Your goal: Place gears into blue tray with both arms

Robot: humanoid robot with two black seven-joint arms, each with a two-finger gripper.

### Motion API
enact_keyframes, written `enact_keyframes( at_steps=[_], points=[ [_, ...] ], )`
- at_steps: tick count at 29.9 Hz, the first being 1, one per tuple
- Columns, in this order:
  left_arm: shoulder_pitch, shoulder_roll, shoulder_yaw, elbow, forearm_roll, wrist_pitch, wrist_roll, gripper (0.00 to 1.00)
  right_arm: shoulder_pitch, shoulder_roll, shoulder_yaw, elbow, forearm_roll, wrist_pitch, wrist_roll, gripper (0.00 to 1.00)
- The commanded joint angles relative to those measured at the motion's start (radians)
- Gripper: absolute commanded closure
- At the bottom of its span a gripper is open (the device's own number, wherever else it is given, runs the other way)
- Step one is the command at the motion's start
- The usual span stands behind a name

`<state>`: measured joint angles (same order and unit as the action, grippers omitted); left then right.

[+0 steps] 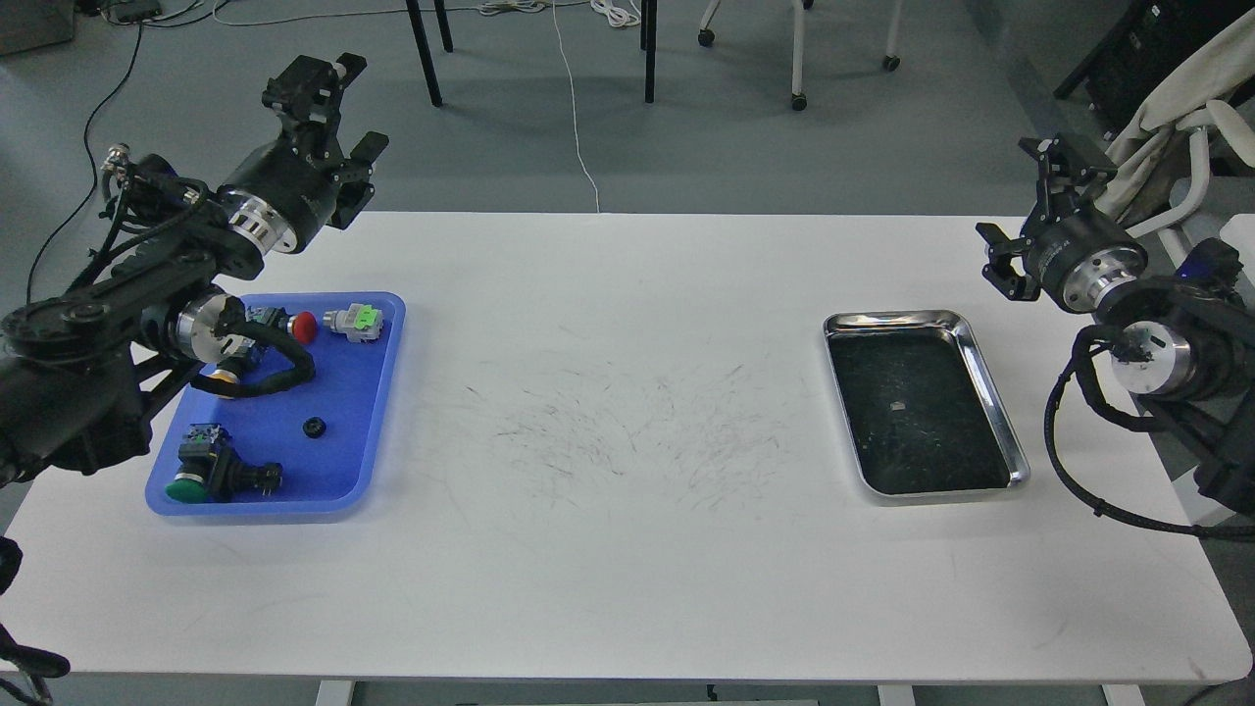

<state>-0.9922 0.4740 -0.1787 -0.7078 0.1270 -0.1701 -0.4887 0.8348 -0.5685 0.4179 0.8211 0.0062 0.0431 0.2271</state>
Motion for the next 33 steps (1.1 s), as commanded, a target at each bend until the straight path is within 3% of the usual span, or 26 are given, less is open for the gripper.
enact_keyframes(
  at_steps=[1, 8, 13, 14, 20, 25, 28, 33],
  points=[
    [-0.005, -0.003, 0.001, 0.002, -0.001, -0.008, 0.0, 0.1, -0.002, 0.01, 0.009, 0.029, 0.011, -0.002, 0.0, 0.01],
    [-0.011, 0.011, 0.001, -0.01, -0.015, -0.051, 0.0, 0.08, -0.005, 0.041, 0.051, 0.033, 0.149, -0.003, 0.0, 0.01],
    [-0.031, 0.009, -0.022, 0.013, -0.064, -0.086, 0.0, 0.06, -0.003, 0.047, 0.056, 0.044, 0.175, -0.002, 0.006, 0.01],
    [-0.029, 0.014, -0.03, 0.013, -0.082, -0.091, 0.0, 0.01, -0.005, 0.045, 0.056, 0.05, 0.181, 0.003, 0.008, 0.01],
    [-0.006, -0.034, -0.085, 0.054, -0.161, -0.112, 0.0, 0.01, -0.013, 0.039, 0.045, 0.088, 0.181, 0.012, 0.011, 0.01],
    [-0.01, -0.133, -0.087, 0.155, -0.168, -0.069, 0.0, 0.02, -0.011, 0.052, 0.062, 0.079, 0.184, 0.011, 0.035, 0.01],
    [-0.002, -0.149, -0.099, 0.151, -0.173, -0.052, 0.0, 0.02, -0.013, 0.055, 0.065, 0.075, 0.184, 0.011, 0.067, 0.01],
    [0.035, -0.167, -0.148, 0.139, -0.168, -0.029, 0.0, 0.02, -0.013, 0.058, 0.084, 0.069, 0.184, 0.006, 0.069, 0.02]
  ],
)
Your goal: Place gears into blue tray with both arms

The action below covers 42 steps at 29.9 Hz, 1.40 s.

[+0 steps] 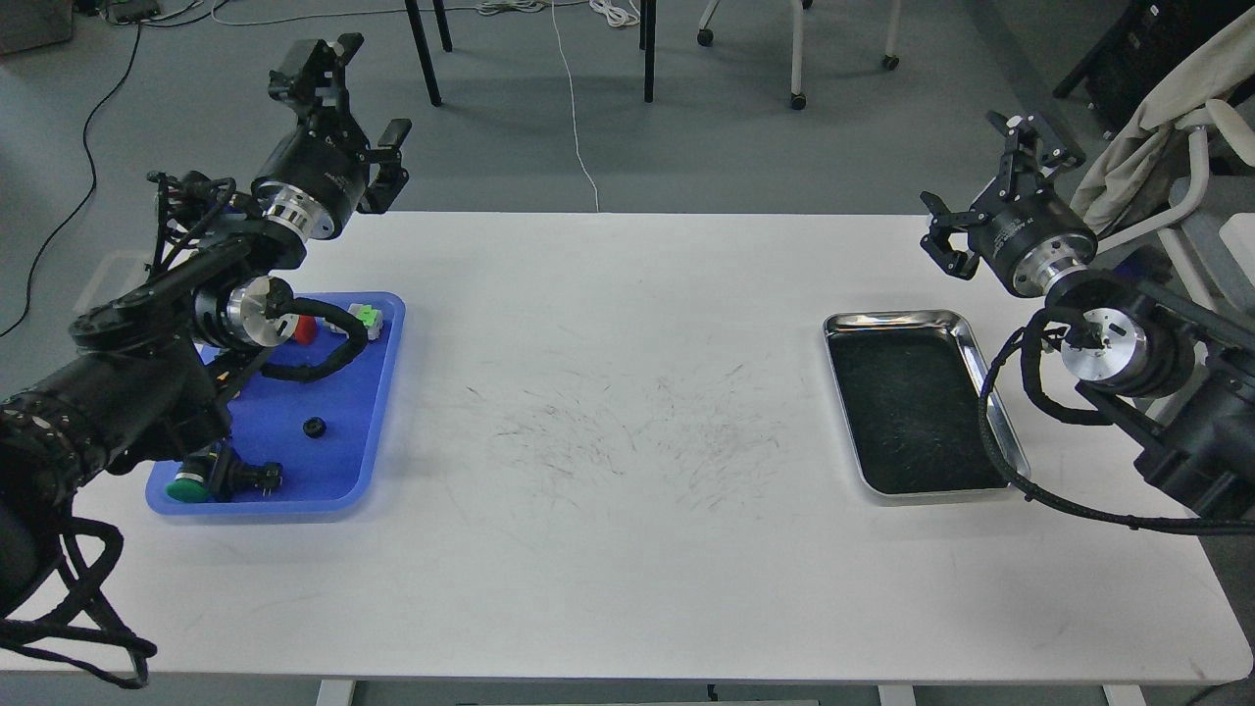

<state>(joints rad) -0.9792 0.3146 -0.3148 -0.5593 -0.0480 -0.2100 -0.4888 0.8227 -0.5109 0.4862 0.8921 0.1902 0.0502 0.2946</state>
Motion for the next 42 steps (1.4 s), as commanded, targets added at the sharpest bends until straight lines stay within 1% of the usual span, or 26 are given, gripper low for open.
enact_keyframes(
  at_steps=[1, 6, 12, 14, 16, 20, 23, 25, 27, 30, 34, 37, 42],
  points=[
    [0.03, -0.011, -0.012, -0.011, 0.005, 0.014, 0.0, 0.02, 0.0, 0.0, 0.022, -0.005, 0.0, -0.003, 0.001, 0.02],
    [0.037, 0.015, -0.004, -0.016, 0.016, 0.009, 0.0, 0.01, -0.002, 0.009, 0.035, -0.027, 0.0, -0.013, 0.003, 0.02],
    [0.039, 0.05, 0.02, -0.036, 0.019, -0.002, 0.0, 0.01, -0.002, 0.037, 0.046, -0.033, 0.0, -0.052, 0.003, 0.02],
    [0.036, 0.052, 0.054, -0.039, 0.01, 0.009, 0.0, 0.01, -0.002, 0.041, 0.045, -0.033, -0.001, -0.052, 0.005, 0.02],
    [0.034, 0.055, 0.059, -0.033, 0.002, 0.03, 0.0, 0.01, -0.004, 0.046, 0.045, -0.033, 0.0, -0.052, 0.005, 0.02],
    [0.028, 0.064, 0.048, -0.039, 0.0, 0.026, 0.0, 0.01, -0.004, 0.052, 0.045, -0.033, -0.002, -0.052, 0.006, 0.02],
    [0.034, 0.067, -0.01, -0.027, -0.003, -0.008, 0.0, 0.02, -0.004, 0.064, 0.046, -0.033, -0.002, -0.052, 0.009, 0.02],
    [0.039, 0.058, -0.038, -0.042, -0.003, -0.022, 0.0, 0.02, -0.002, 0.072, 0.048, -0.035, -0.002, -0.052, 0.017, 0.02],
    [0.039, 0.055, -0.05, -0.048, -0.004, -0.012, 0.0, 0.02, -0.004, 0.08, 0.048, -0.033, -0.002, -0.053, 0.023, 0.02],
    [0.042, 0.043, -0.035, -0.042, 0.003, 0.023, 0.0, 0.02, -0.002, 0.087, 0.049, -0.039, -0.002, -0.058, 0.024, 0.02],
    [0.053, 0.044, 0.011, -0.051, 0.011, 0.024, 0.0, 0.02, -0.002, 0.089, 0.057, -0.045, 0.0, -0.09, 0.02, 0.02],
    [0.054, 0.05, 0.014, -0.076, 0.02, 0.029, 0.0, 0.01, 0.0, 0.095, 0.057, -0.044, 0.0, -0.125, 0.014, 0.02],
    [0.051, 0.055, 0.046, -0.08, 0.028, 0.034, 0.0, 0.01, 0.0, 0.091, 0.055, -0.041, 0.0, -0.138, 0.011, 0.02]
  ],
)
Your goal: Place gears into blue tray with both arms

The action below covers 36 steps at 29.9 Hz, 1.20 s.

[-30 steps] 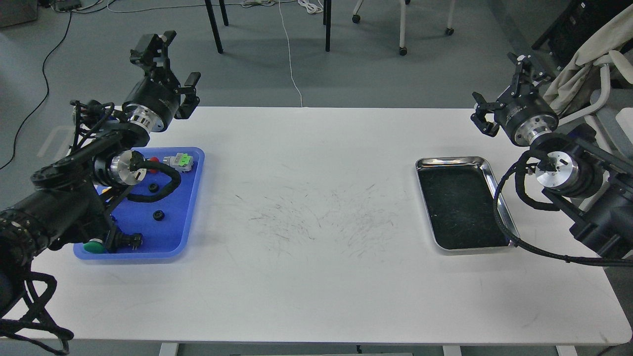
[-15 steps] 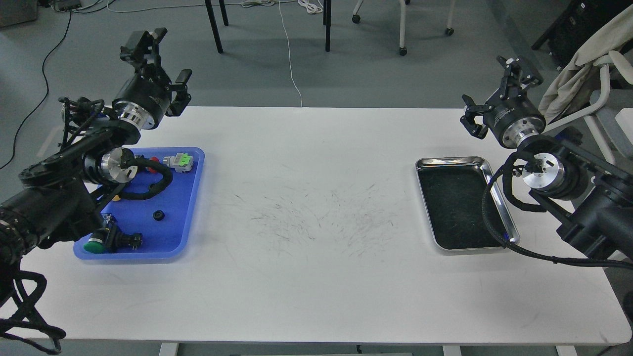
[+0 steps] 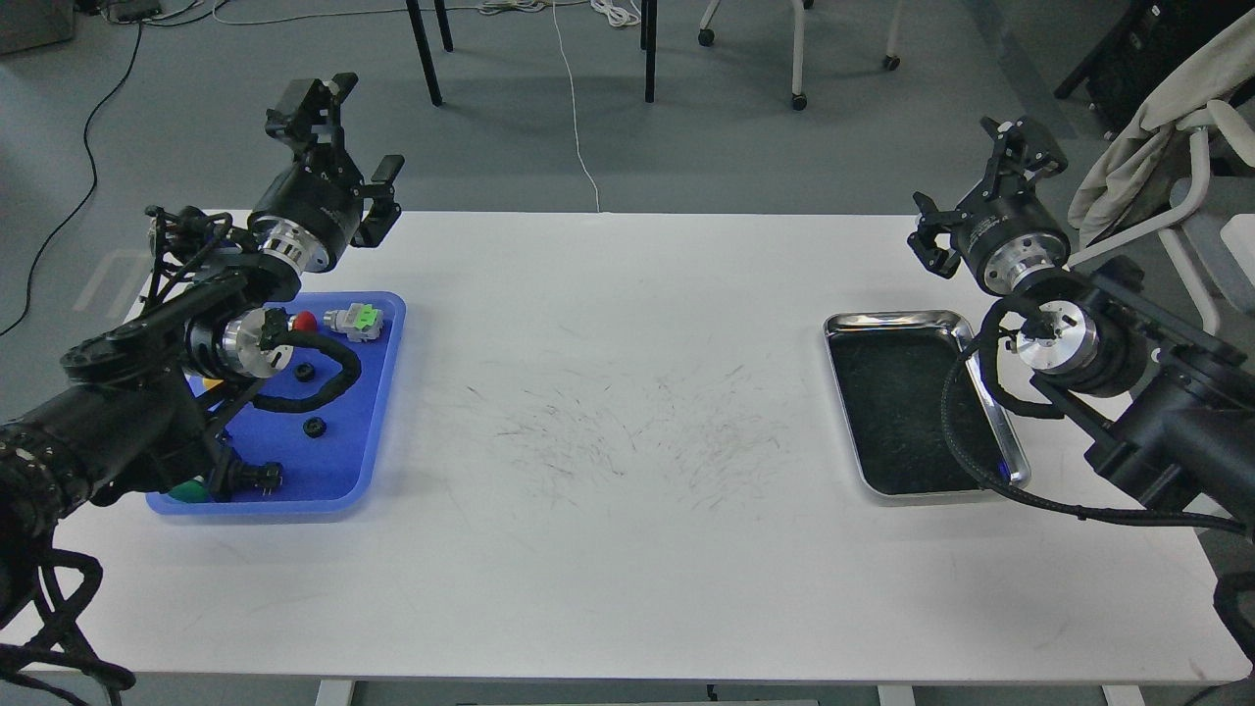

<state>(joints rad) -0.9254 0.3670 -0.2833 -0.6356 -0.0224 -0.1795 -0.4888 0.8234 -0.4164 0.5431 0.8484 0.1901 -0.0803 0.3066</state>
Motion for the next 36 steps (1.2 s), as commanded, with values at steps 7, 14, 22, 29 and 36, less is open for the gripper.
enact_keyframes(
  at_steps=[7, 14, 22, 29, 36],
  points=[
    [-0.001, 0.006, 0.018, -0.003, 0.002, 0.003, 0.0, 0.01, 0.0, -0.016, -0.008, 0.009, 0.0, -0.01, -0.003, 0.02],
    [0.002, 0.016, 0.018, -0.007, 0.004, 0.0, 0.0, 0.01, -0.007, -0.027, -0.018, 0.015, 0.0, 0.004, -0.003, 0.02],
    [0.004, 0.009, 0.018, -0.004, 0.002, 0.005, 0.0, 0.01, -0.009, -0.036, -0.018, 0.044, -0.005, 0.01, 0.003, 0.02],
    [0.004, 0.009, 0.004, 0.001, -0.004, 0.002, 0.0, 0.01, -0.01, -0.064, -0.017, 0.064, -0.012, 0.011, 0.006, 0.02],
    [-0.015, 0.004, 0.001, 0.007, -0.005, 0.003, 0.0, 0.01, 0.013, -0.045, -0.021, 0.061, -0.023, 0.025, 0.011, 0.01]
  ],
)
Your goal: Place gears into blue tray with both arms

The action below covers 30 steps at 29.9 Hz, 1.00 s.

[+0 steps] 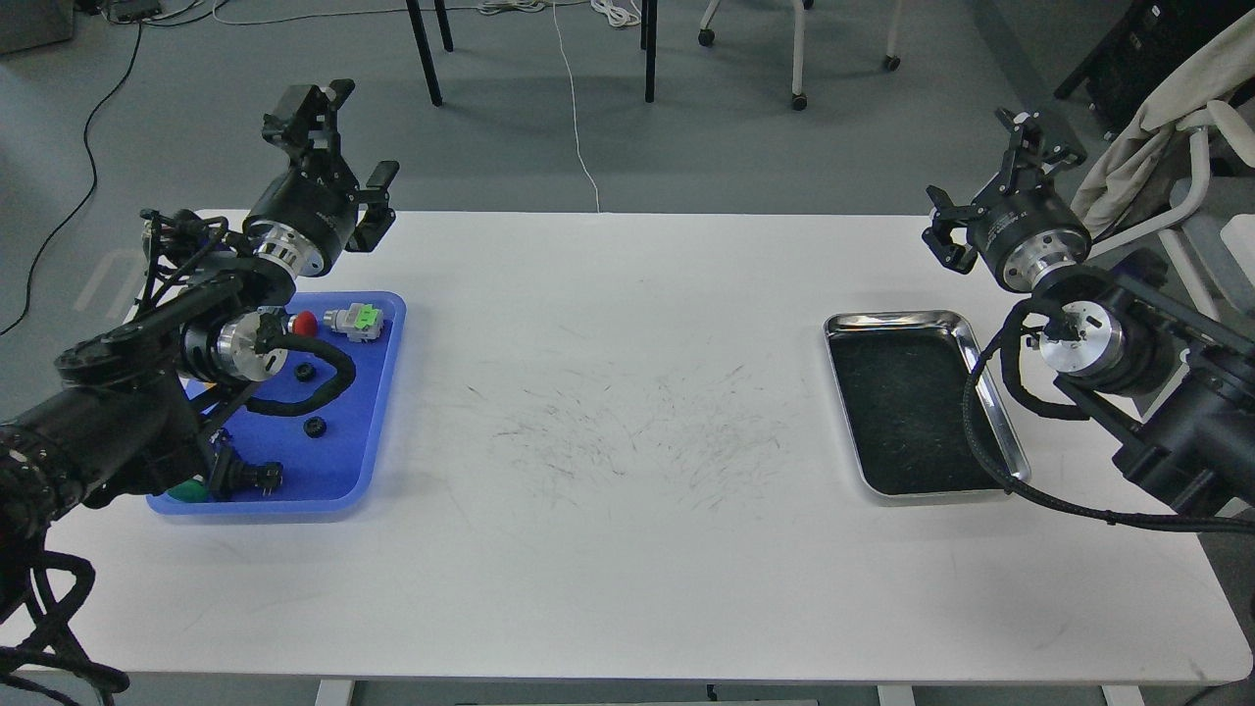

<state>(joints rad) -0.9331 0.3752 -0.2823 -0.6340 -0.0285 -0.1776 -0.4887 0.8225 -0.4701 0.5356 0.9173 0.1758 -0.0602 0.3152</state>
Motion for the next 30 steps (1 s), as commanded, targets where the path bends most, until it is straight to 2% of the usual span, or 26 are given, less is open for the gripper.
enact_keyframes(
  at_steps=[1, 13, 20, 30],
  points=[
    [-0.007, -0.006, 0.002, 0.008, 0.001, 0.0, 0.0, 0.01, 0.017, 0.011, -0.02, 0.001, -0.015, 0.006, 0.002, 0.01],
    [-0.038, -0.039, 0.012, 0.112, 0.004, -0.011, 0.0, 0.01, 0.021, 0.034, -0.054, -0.014, -0.024, 0.006, 0.001, 0.01],
    [-0.033, -0.087, 0.017, 0.134, 0.006, -0.005, 0.0, 0.01, 0.014, 0.024, -0.054, -0.011, -0.024, 0.006, 0.002, 0.01],
    [-0.05, -0.171, 0.018, 0.229, 0.007, 0.015, 0.0, 0.01, 0.038, 0.071, -0.082, -0.095, -0.024, 0.005, -0.004, 0.01]
  ],
)
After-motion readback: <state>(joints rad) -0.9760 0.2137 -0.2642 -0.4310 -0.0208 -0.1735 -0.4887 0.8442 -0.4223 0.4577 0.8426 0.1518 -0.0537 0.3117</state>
